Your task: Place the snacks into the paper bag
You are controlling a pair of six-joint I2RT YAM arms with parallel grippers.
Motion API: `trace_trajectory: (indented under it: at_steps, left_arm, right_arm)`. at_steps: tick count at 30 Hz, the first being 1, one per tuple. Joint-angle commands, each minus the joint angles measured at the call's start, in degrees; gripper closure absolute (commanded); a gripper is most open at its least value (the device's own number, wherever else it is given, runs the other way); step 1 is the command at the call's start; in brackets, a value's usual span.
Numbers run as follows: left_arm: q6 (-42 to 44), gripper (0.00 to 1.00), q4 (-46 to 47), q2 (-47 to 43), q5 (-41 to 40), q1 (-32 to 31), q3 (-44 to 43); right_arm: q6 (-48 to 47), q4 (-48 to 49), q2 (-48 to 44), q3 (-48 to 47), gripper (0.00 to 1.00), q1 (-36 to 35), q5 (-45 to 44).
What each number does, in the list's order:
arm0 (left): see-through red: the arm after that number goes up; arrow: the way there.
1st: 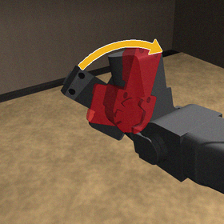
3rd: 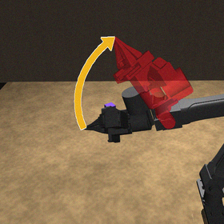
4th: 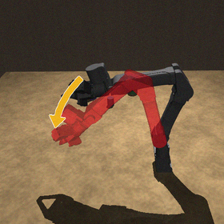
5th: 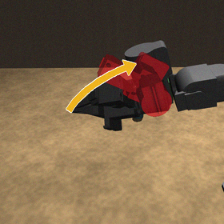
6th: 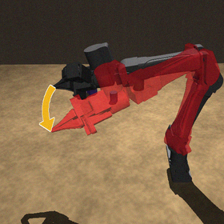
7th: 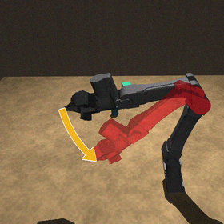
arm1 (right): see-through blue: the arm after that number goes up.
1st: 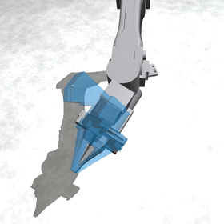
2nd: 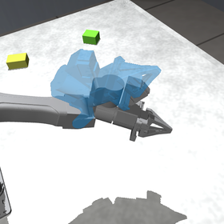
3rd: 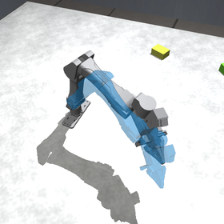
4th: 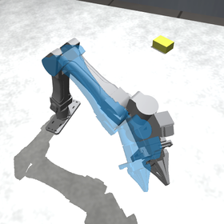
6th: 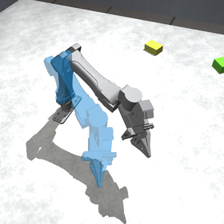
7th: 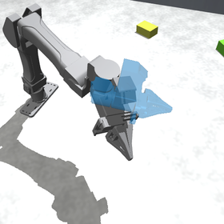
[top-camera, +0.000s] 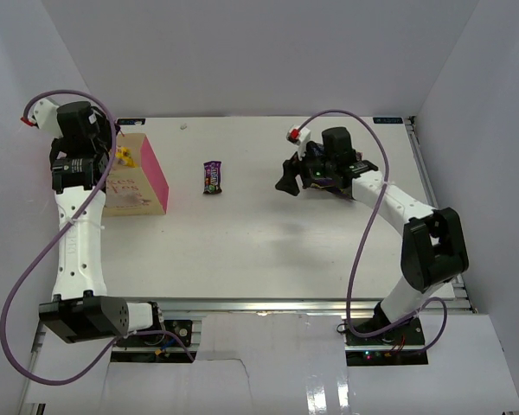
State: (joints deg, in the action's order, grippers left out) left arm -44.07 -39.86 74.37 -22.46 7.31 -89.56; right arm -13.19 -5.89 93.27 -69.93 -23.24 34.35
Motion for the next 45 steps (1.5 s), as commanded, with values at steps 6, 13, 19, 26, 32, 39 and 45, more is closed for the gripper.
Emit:
trace_trajectory:
  at_steps: [6, 13, 19, 26, 32, 39, 45]
  left_arm:
    - [3.0, 0.02, 6.6, -5.6, 12.5, 0.4, 2.5]
    - [8.2, 0.02, 24.8, -16.3, 37.7, 0.4, 14.7]
    - [8.9, 0.02, 28.6, -23.9, 46.7, 0.4, 22.2]
    - [10.3, 0.02, 24.8, -29.5, 47.2, 0.4, 24.3]
    - [10.1, 0.02, 23.6, -31.7, 48.3, 0.4, 26.5]
    - [8.0, 0.02, 23.5, -33.5, 51.5, 0.4, 29.1]
    - [-0.9, 0.02, 24.6, -34.8, 55.4, 0.4, 34.5]
  right_arm:
    - [22.0, 5.2, 14.7, -15.1, 0.13, -10.1, -20.7]
    - [39.1, 1.7, 35.1, -38.1, 0.14, -12.7, -23.5]
    - [38.9, 2.6, 48.6, -55.3, 0.18, -16.6, -30.8]
    - [37.2, 2.7, 54.5, -58.6, 0.2, -19.6, -38.9]
    - [35.2, 2.9, 54.5, -54.0, 0.25, -21.8, -41.7]
    - [32.4, 3.3, 51.8, -45.9, 0.65, -22.8, -40.0]
    - [25.9, 5.2, 46.0, -37.4, 0.92, -20.9, -32.5]
